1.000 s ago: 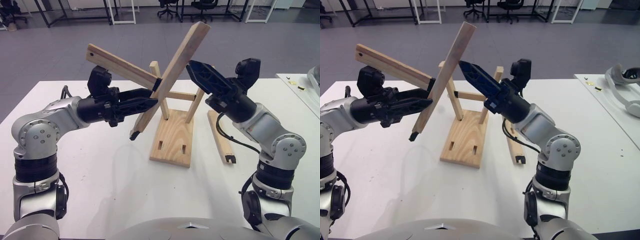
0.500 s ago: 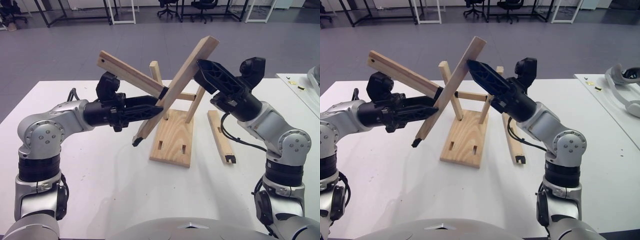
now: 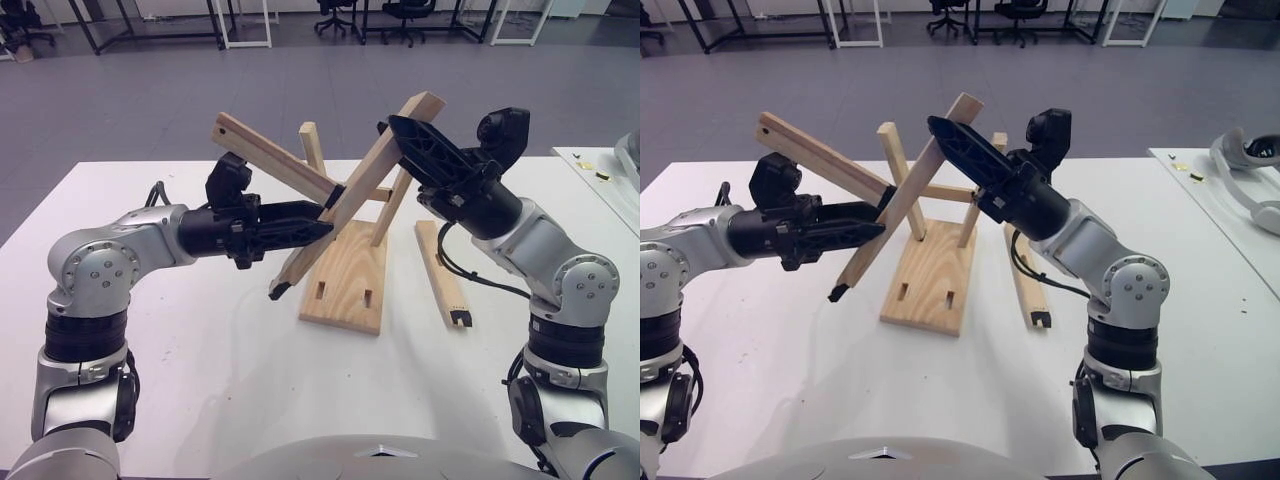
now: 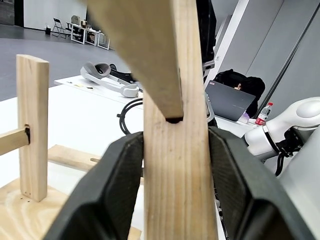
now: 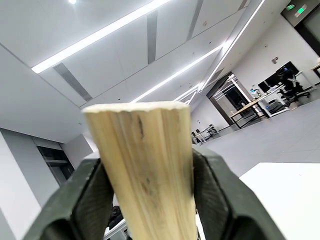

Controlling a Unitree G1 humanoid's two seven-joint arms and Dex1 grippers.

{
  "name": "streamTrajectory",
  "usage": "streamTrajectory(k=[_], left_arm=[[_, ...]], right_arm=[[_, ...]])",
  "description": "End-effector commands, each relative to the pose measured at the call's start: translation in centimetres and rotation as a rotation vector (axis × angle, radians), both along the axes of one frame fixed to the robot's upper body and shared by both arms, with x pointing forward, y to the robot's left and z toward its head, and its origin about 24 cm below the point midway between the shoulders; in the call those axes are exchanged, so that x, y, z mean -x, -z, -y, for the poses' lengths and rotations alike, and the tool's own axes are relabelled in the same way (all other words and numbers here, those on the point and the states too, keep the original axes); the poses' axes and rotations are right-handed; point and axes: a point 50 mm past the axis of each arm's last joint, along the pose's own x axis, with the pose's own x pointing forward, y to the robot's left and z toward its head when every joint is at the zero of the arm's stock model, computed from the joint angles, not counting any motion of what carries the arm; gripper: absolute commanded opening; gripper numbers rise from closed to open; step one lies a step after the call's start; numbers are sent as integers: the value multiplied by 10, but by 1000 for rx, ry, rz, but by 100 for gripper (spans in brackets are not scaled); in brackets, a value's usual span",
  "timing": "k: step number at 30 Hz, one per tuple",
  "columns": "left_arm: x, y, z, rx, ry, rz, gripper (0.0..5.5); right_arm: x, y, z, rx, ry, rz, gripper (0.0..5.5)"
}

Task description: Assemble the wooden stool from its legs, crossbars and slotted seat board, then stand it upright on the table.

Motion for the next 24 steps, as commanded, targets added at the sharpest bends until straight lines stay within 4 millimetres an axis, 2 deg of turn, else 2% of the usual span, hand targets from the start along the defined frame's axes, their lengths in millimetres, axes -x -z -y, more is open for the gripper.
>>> streamTrajectory(k=[1, 4, 7, 9, 12, 14, 17, 21, 24], left_arm=[[-8, 8, -9, -29, -117, -23, 278], [-8, 13, -12, -32, -137, -35, 329], [-4, 28, -25, -77, -172, -73, 371], [-2, 42, -43, -133, -245, -89, 409], [3, 66, -81, -198, -394, -132, 412], [6, 81, -98, -227, -483, -152, 412], [9, 90, -96, -219, -528, -141, 412], [8, 90, -88, -186, -541, -121, 412], [6, 89, -83, -184, -529, -111, 412]], right_arm=[[-3, -5, 1, -7, 13, 10, 219], [-5, -8, 4, -12, 30, 13, 217], [-7, -11, 9, 14, 54, 44, 216], [-9, -13, 13, 68, 79, 79, 216], [-7, -11, 22, 240, 124, 181, 209], [-3, -4, 29, 377, 129, 252, 207], [-3, 11, 35, 512, 115, 306, 207], [-9, 33, 37, 590, 148, 360, 207], [-12, 39, 38, 600, 199, 399, 207]])
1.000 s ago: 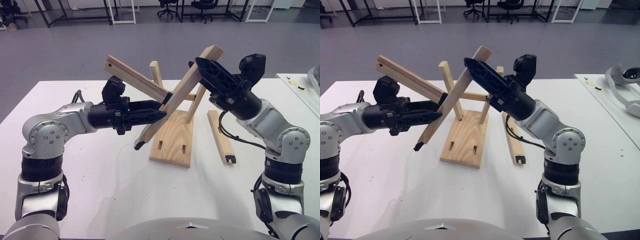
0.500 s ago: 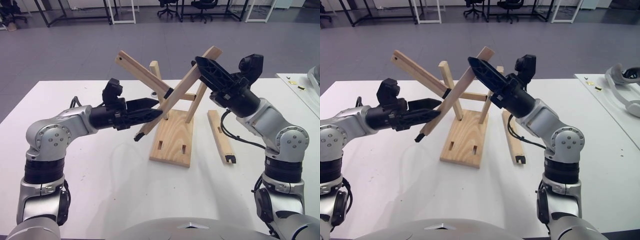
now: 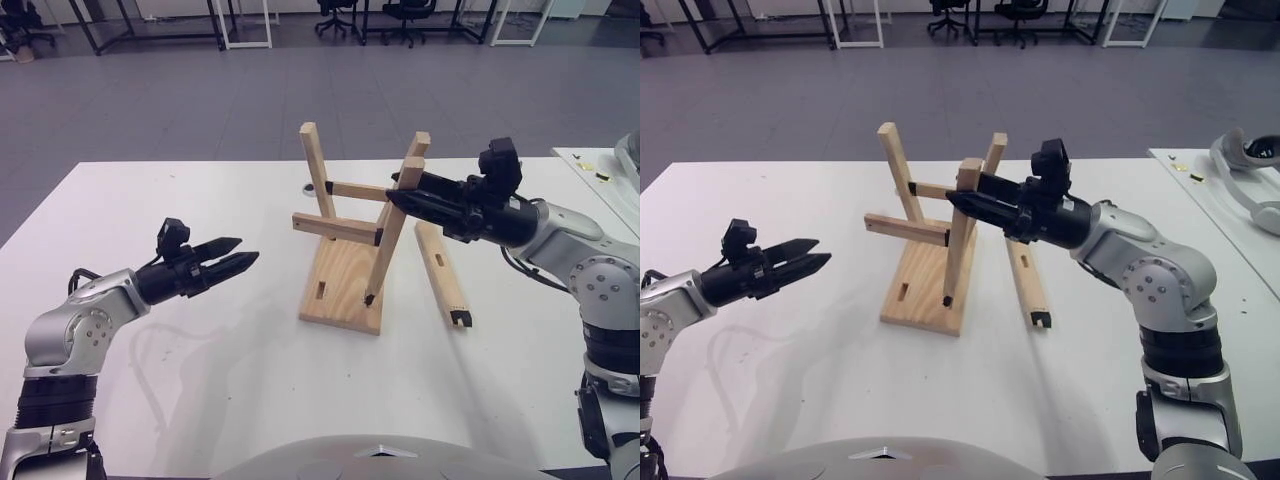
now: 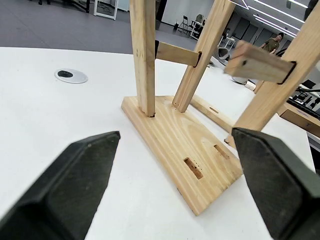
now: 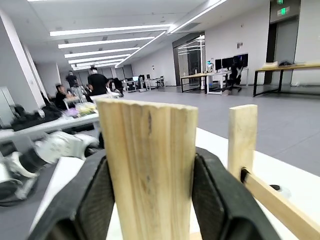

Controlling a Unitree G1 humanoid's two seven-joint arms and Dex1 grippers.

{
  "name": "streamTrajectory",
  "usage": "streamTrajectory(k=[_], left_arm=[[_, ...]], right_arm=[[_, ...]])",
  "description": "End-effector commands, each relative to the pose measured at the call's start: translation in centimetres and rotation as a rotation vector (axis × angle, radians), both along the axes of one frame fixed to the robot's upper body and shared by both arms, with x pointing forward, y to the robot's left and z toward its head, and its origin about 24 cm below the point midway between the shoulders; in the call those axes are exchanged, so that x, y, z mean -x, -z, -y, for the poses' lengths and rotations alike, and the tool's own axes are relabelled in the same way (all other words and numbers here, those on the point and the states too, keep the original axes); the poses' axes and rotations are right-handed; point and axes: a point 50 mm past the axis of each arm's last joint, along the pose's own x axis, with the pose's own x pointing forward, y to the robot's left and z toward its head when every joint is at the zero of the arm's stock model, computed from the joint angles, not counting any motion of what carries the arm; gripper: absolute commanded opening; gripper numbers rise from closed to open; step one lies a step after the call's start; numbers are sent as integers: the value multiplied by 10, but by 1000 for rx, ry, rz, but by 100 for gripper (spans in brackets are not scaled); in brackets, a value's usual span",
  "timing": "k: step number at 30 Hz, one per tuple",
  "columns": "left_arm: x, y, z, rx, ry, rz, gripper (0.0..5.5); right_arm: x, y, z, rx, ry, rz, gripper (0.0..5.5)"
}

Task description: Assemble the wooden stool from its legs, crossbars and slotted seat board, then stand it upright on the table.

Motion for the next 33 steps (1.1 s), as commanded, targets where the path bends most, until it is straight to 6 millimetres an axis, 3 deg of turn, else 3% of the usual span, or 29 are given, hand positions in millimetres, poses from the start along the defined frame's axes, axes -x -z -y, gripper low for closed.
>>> streamTrajectory(k=[1, 26, 33], left_arm=[[-3, -3, 4, -16, 1, 19, 412], [-6, -14, 14, -31, 87, 41, 412], [-2, -13, 17, -29, 90, 40, 412]], right_arm=[[-3, 5, 0, -1, 36, 70, 207], [13, 23, -1, -9, -75, 76, 207], [13, 52, 2, 96, -57, 39, 206]])
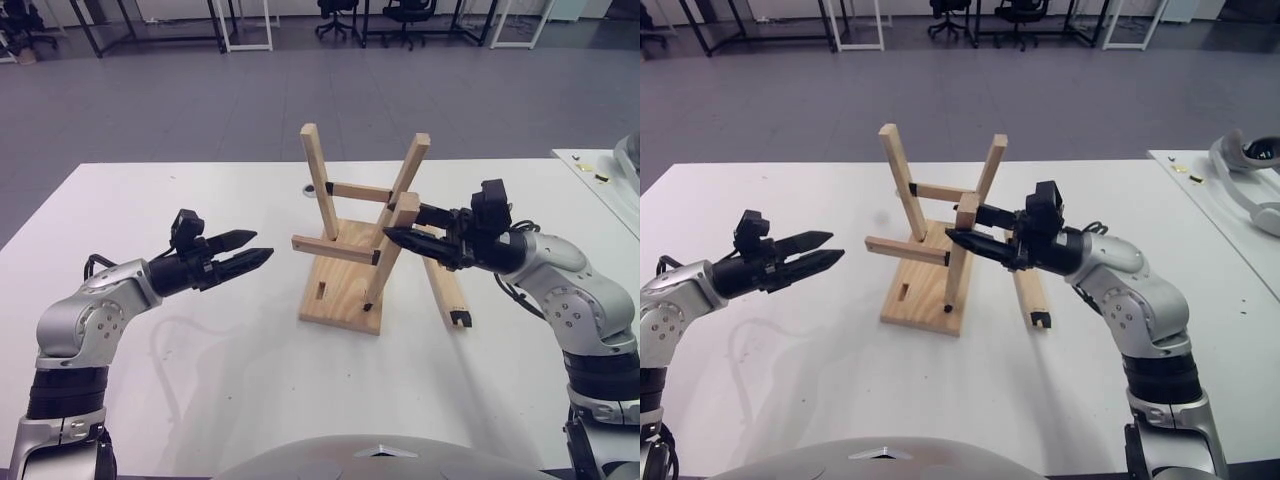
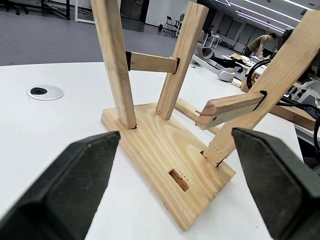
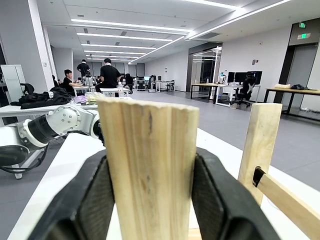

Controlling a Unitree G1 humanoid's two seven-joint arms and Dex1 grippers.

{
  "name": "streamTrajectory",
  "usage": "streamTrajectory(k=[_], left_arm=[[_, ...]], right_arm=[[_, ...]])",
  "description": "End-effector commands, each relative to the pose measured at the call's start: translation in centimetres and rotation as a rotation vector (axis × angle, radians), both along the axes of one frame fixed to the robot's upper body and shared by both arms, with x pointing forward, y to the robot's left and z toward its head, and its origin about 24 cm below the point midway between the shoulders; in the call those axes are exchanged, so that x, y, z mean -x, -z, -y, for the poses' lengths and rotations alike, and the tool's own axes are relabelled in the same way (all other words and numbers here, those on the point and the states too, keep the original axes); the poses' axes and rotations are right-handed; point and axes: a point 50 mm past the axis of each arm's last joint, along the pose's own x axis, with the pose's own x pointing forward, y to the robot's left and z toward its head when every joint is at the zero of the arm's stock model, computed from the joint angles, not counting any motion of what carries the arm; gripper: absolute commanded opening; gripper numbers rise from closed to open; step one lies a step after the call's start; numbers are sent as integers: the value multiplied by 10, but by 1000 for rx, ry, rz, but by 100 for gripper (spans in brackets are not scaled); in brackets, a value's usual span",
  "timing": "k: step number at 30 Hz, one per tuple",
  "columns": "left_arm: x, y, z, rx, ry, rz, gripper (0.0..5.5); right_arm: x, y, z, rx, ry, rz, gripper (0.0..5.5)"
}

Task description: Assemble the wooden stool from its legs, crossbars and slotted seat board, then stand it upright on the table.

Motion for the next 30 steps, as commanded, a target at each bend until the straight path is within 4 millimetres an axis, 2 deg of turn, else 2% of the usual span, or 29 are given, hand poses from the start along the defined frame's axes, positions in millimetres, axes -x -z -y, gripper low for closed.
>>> streamTrajectory(k=[1, 7, 12, 16, 19, 22, 26, 30], left_arm=[[3, -1, 1, -19, 7, -5, 412], [6, 1, 4, -16, 6, -9, 412], [7, 4, 7, -13, 11, -12, 412], [7, 3, 7, -16, 9, -9, 412], [8, 3, 8, -13, 5, -8, 412], [9, 3, 9, -10, 6, -10, 412], [10, 5, 10, -6, -6, -14, 412], [11, 7, 14, 5, -17, -13, 412]], right_arm=[[-2, 30, 8, 84, 55, -95, 205], [-17, 22, 24, 80, 101, -69, 205], [-24, 24, 27, 96, 93, -75, 205], [-17, 24, 19, 164, 51, -29, 205], [-1, 44, 8, 206, 4, -66, 204], [9, 67, 7, 183, 18, -171, 203], [1, 81, 12, 103, 81, -379, 204], [3, 88, 15, 256, 32, -381, 204]])
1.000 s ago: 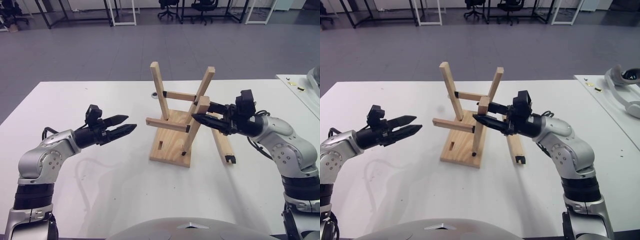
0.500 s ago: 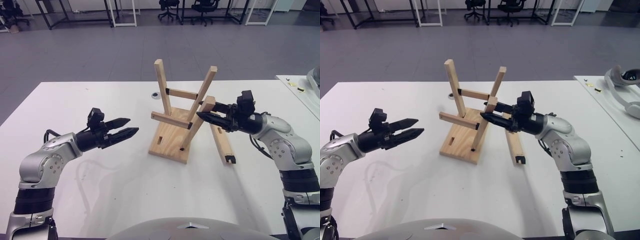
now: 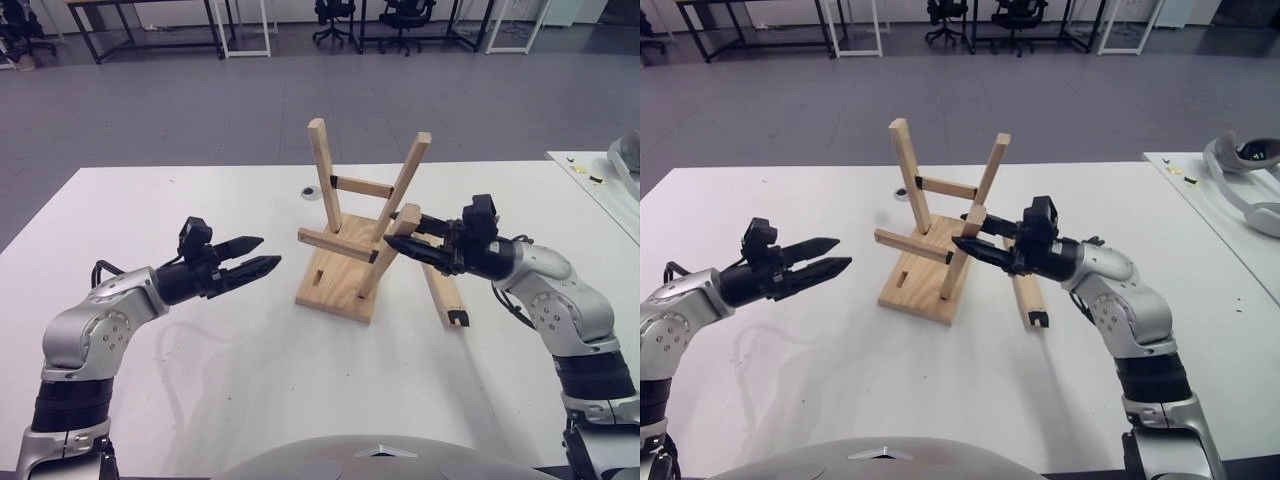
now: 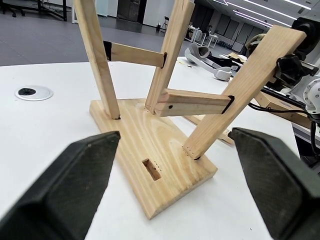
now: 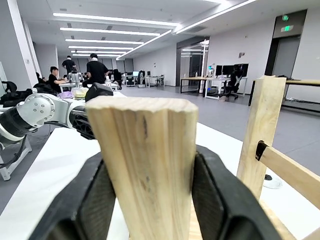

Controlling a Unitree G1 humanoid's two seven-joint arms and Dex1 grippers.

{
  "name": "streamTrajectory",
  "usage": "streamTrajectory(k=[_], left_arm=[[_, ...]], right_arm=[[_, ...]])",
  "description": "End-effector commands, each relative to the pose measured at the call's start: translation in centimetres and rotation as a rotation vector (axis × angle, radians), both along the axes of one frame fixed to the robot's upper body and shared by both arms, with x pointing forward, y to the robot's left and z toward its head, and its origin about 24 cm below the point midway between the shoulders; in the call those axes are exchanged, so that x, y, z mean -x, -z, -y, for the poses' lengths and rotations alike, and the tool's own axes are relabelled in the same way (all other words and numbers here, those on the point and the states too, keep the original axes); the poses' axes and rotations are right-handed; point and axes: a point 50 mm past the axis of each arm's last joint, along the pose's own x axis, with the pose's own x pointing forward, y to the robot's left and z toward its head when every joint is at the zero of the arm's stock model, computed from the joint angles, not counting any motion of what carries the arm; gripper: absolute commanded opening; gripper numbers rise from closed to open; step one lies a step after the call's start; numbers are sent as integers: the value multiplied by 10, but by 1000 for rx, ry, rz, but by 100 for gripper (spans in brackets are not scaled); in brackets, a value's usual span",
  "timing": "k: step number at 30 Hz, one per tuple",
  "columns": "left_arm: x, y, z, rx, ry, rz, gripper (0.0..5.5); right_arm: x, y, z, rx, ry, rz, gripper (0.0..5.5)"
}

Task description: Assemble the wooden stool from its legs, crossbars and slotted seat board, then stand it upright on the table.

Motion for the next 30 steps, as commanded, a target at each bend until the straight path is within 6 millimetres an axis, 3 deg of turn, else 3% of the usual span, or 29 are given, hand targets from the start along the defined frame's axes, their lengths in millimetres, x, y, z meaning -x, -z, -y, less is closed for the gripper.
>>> streamTrajectory(k=[1, 5, 10, 13, 19, 21, 23, 26, 30], left_arm=[[3, 1, 3, 0, -11, -3, 412], [6, 3, 5, 13, -29, -1, 412], [7, 4, 8, 26, -39, 0, 412], [8, 5, 8, 29, -44, 1, 412], [9, 9, 8, 39, -57, -4, 412], [11, 11, 8, 41, -64, -8, 412], [14, 15, 6, 34, -89, -16, 412], [10, 19, 2, 19, -184, -15, 412], [9, 20, 3, 12, -205, -15, 412]], right_arm=[[15, 57, 7, 243, -32, -267, 204], [17, 59, 11, 385, -35, -176, 204], [17, 62, 17, 388, -31, -251, 204], [15, 60, 20, 396, -35, -269, 283], [4, 42, 29, 396, -23, -244, 385], [-3, 42, 37, 492, 108, -186, 419], [-12, 44, 51, 583, 302, -126, 419], [-22, 58, 71, 608, 598, -196, 419], [-23, 86, 69, 675, 844, -282, 419]])
